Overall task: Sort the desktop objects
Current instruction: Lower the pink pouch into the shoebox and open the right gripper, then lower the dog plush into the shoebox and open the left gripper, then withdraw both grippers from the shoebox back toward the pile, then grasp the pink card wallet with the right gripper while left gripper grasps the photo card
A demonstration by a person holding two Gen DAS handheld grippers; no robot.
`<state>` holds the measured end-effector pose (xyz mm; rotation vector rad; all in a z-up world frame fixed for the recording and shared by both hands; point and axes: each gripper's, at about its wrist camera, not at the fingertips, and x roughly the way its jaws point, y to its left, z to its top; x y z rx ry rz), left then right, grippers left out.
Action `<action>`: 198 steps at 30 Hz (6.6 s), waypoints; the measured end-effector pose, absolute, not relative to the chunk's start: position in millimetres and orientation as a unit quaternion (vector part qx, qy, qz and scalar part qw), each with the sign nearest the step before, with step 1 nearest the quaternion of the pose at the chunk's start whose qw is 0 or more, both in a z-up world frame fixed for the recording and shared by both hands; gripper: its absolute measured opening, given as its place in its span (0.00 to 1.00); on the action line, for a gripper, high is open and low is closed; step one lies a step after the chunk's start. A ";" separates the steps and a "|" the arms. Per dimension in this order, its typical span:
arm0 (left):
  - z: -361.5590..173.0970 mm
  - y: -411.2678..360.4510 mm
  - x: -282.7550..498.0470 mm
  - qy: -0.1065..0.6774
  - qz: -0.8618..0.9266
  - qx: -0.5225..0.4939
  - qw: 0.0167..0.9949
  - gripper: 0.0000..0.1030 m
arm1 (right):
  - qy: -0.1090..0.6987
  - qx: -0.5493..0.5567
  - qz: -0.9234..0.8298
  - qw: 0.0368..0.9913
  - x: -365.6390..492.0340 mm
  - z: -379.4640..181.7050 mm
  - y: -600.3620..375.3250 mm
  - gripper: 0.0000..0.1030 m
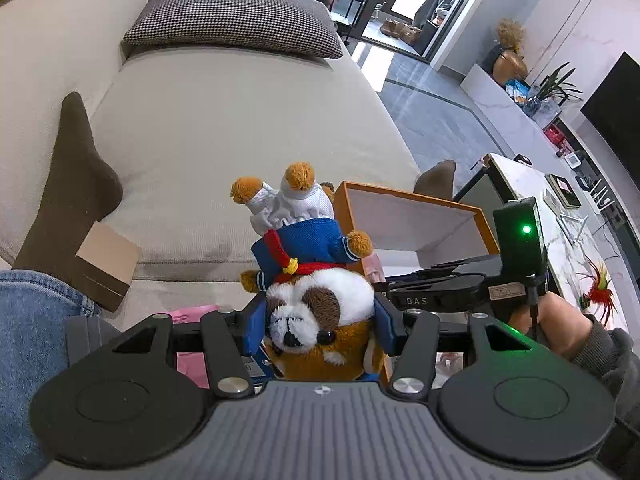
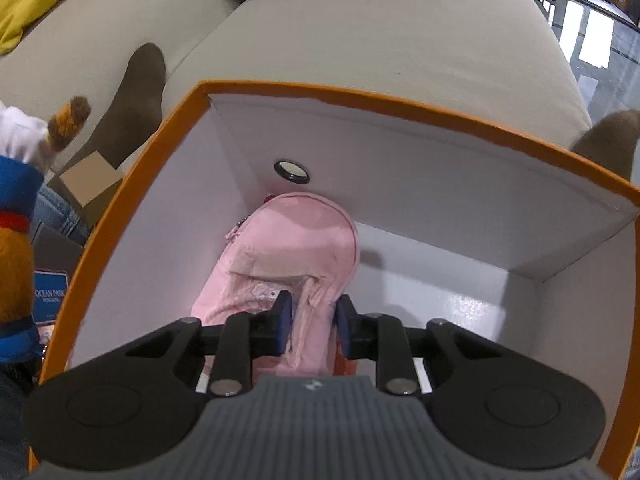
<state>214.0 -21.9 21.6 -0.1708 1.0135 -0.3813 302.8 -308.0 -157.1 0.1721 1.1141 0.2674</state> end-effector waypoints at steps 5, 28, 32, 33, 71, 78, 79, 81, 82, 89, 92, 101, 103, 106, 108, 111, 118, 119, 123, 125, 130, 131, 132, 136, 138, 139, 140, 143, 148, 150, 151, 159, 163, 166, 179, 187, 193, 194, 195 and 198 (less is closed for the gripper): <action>40.8 -29.5 209.3 0.466 -0.195 -0.071 0.860 0.60 | 0.517 0.079 0.120 0.844 297.3 -146.8 -310.1 0.38; -19.8 -230.0 216.2 0.427 -0.445 0.392 0.683 0.62 | 0.470 -0.105 0.151 0.864 187.1 -58.1 -379.1 0.38; -43.0 -245.9 212.2 0.417 -0.490 0.444 0.624 0.63 | 0.470 -0.150 0.190 0.849 190.6 -52.8 -375.9 0.39; -47.3 -247.0 211.1 0.416 -0.503 0.447 0.611 0.64 | 0.471 -0.156 0.197 0.845 193.8 -52.8 -375.8 0.39; -86.8 -211.6 251.6 0.555 -0.398 0.243 0.689 0.14 | 0.595 -0.159 0.248 0.748 248.2 -131.6 -343.2 0.09; -73.3 -199.3 242.4 0.535 -0.373 0.206 0.730 0.14 | 0.597 -0.162 0.233 0.750 246.8 -137.5 -339.9 0.10; -65.4 -193.6 238.1 0.524 -0.370 0.202 0.740 0.14 | 0.595 -0.162 0.229 0.753 245.5 -135.2 -339.8 0.11; -49.1 -179.7 228.2 0.507 -0.372 0.192 0.754 0.14 | 0.589 -0.167 0.215 0.761 242.2 -128.3 -337.9 0.11; -43.4 -174.4 221.1 0.503 -0.369 0.188 0.759 0.14 | 0.585 -0.170 0.209 0.765 240.0 -123.4 -336.4 0.12; 3.6 -122.8 185.9 0.474 -0.331 0.183 0.795 0.14 | 0.539 -0.160 0.187 0.805 210.5 -65.8 -316.1 0.12; 14.1 -95.9 173.1 0.463 -0.309 0.171 0.813 0.14 | 0.514 -0.144 0.191 0.824 199.9 -47.9 -297.1 0.12; 41.4 14.0 132.9 0.463 -0.219 0.116 0.851 0.14 | 0.446 -0.129 0.226 0.856 188.9 -17.2 -210.2 0.24; 41.8 37.5 128.8 0.462 -0.204 0.102 0.857 0.14 | 0.438 -0.127 0.238 0.857 188.4 -16.1 -190.4 0.24; 42.4 67.7 123.8 0.460 -0.186 0.074 0.865 0.14 | 0.430 -0.135 0.252 0.857 189.7 -20.4 -161.1 0.24; 40.8 85.3 121.3 0.459 -0.180 0.049 0.868 0.14 | 0.424 -0.130 0.256 0.859 192.2 -23.8 -146.5 0.24; 35.2 99.6 122.0 0.457 -0.173 0.027 0.872 0.14 | 0.412 -0.120 0.257 0.866 198.0 -33.7 -128.3 0.24; 15.4 108.4 131.7 0.431 -0.171 0.000 0.886 0.14 | 0.383 -0.164 0.246 0.875 201.5 -54.9 -94.9 0.24; 13.2 110.0 133.2 0.423 -0.170 -0.002 0.890 0.14 | 0.387 -0.169 0.245 0.873 203.8 -58.3 -92.4 0.24; 3.6 117.1 145.8 0.431 -0.177 -0.026 0.884 0.14 | 0.421 -0.164 0.237 0.860 220.9 -73.3 -89.6 0.24; -2.0 118.7 152.1 0.443 -0.183 -0.035 0.877 0.14 | 0.442 -0.154 0.238 0.851 230.4 -81.9 -91.4 0.24; -14.4 114.7 166.1 0.474 -0.193 -0.039 0.858 0.14 | 0.483 -0.124 0.238 0.833 249.9 -97.7 -95.5 0.29; -16.8 113.9 168.7 0.481 -0.192 -0.038 0.855 0.14 | 0.486 -0.123 0.239 0.832 253.4 -100.8 -95.9 0.31; -19.1 114.4 170.1 0.486 -0.189 -0.040 0.852 0.14 | 0.490 -0.125 0.242 0.828 256.0 -103.9 -95.2 0.33; -18.6 118.3 171.7 0.494 -0.178 -0.041 0.850 0.22 | 0.512 -0.126 0.251 0.812 266.1 -119.7 -91.2 0.41; -16.9 121.0 171.1 0.502 -0.170 -0.036 0.847 0.24 | 0.522 -0.123 0.252 0.806 271.1 -128.0 -90.0 0.42; -15.7 122.5 170.4 0.505 -0.165 -0.035 0.846 0.25 | 0.528 -0.120 0.254 0.802 274.2 -132.3 -89.7 0.45; -14.2 124.3 168.7 0.509 -0.159 -0.033 0.846 0.27 | 0.533 -0.118 0.254 0.799 276.3 -135.3 -89.1 0.48; -10.8 129.9 165.9 0.518 -0.145 -0.027 0.843 0.32 | 0.540 -0.109 0.265 0.791 278.6 -139.6 -81.7 0.49; -7.7 136.5 158.7 0.529 -0.123 -0.028 0.839 0.36 | 0.537 -0.168 0.242 0.790 276.2 -149.5 -53.7 0.59; -9.5 139.0 156.8 0.533 -0.121 -0.031 0.837 0.37 | 0.532 -0.184 0.230 0.794 277.6 -152.9 -46.9 0.63; -11.4 139.4 156.9 0.537 -0.118 -0.034 0.834 0.37 | 0.531 -0.191 0.223 0.795 278.2 -154.8 -43.5 0.64; -27.1 136.8 155.6 0.554 -0.126 -0.054 0.821 0.37 | 0.517 -0.236 0.190 0.800 277.2 -163.2 -32.4 0.65; -30.8 135.4 155.9 0.547 -0.122 -0.058 0.826 0.36 | 0.521 -0.201 0.208 0.803 276.6 -148.1 -46.5 0.47; -31.7 136.4 155.6 0.540 -0.119 -0.067 0.830 0.29 | 0.528 -0.175 0.212 0.804 276.9 -135.0 -58.8 0.39; -22.4 101.8 158.9 0.499 -0.165 -0.076 0.847 0.21 | 0.587 -0.042 0.190 0.786 287.0 -122.3 -133.2 0.39; -32.5 94.5 163.8 0.500 -0.155 -0.080 0.848 0.19 | 0.570 0.042 0.268 0.776 277.7 -121.7 -126.0 0.40; -32.3 92.5 162.3 0.501 -0.151 -0.070 0.849 0.14 | 0.580 0.034 0.245 0.776 275.1 -122.0 -133.0 0.40; -32.3 92.4 162.5 0.501 -0.150 -0.069 0.850 0.14 | 0.581 0.029 0.239 0.778 275.1 -120.9 -133.5 0.40; -32.4 92.2 162.8 0.502 -0.148 -0.068 0.850 0.14 | 0.582 0.023 0.231 0.779 273.9 -117.6 -135.1 0.40; -34.2 90.6 165.3 0.507 -0.139 -0.063 0.848 0.14 | 0.583 0.003 0.216 0.783 273.5 -111.9 -137.7 0.36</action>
